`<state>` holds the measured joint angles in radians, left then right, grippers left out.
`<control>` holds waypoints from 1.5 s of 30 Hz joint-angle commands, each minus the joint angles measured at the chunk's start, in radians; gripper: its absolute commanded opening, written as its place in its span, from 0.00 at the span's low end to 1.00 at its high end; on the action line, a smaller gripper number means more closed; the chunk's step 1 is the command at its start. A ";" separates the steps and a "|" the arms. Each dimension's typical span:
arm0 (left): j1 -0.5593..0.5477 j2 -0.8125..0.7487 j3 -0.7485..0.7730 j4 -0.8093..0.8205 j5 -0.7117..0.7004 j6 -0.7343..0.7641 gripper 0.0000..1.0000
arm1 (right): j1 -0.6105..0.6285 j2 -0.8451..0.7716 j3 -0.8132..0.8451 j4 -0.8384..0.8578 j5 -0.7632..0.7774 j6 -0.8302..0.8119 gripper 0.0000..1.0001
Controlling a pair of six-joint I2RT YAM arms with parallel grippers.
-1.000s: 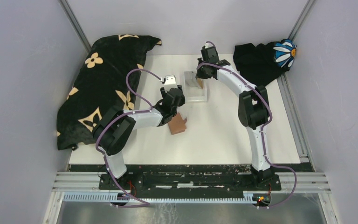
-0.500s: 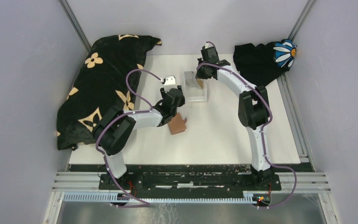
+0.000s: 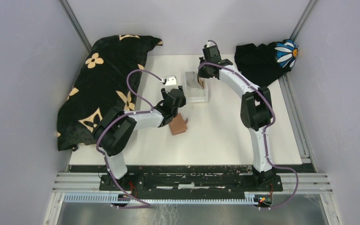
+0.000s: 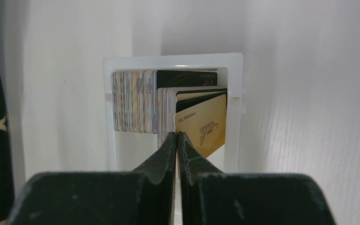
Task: Put the credit cards into the card holder
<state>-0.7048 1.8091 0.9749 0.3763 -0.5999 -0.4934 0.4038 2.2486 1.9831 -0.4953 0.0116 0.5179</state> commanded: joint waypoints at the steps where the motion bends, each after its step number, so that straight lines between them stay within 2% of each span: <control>1: -0.005 -0.027 0.019 0.050 -0.015 -0.035 0.62 | 0.005 -0.068 0.007 0.017 0.016 -0.013 0.04; 7: -0.005 -0.027 0.026 0.047 -0.017 -0.029 0.62 | 0.005 -0.078 0.002 0.006 0.029 -0.035 0.01; 24: -0.005 -0.036 0.071 0.012 -0.009 -0.012 0.63 | 0.005 -0.161 -0.098 -0.025 0.169 -0.179 0.01; 35: -0.004 -0.044 0.092 0.018 -0.005 0.021 0.65 | 0.006 -0.216 -0.119 -0.023 0.148 -0.205 0.01; 39: -0.002 -0.066 0.085 0.049 0.015 0.040 0.68 | 0.005 -0.269 -0.157 -0.009 0.132 -0.197 0.01; 45: 0.027 -0.127 0.050 0.097 0.146 0.008 0.71 | 0.007 -0.376 -0.268 0.026 0.079 -0.178 0.01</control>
<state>-0.6975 1.7802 1.0256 0.3782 -0.5331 -0.4896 0.4076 1.9881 1.7794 -0.5243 0.1287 0.3328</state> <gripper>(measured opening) 0.696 0.014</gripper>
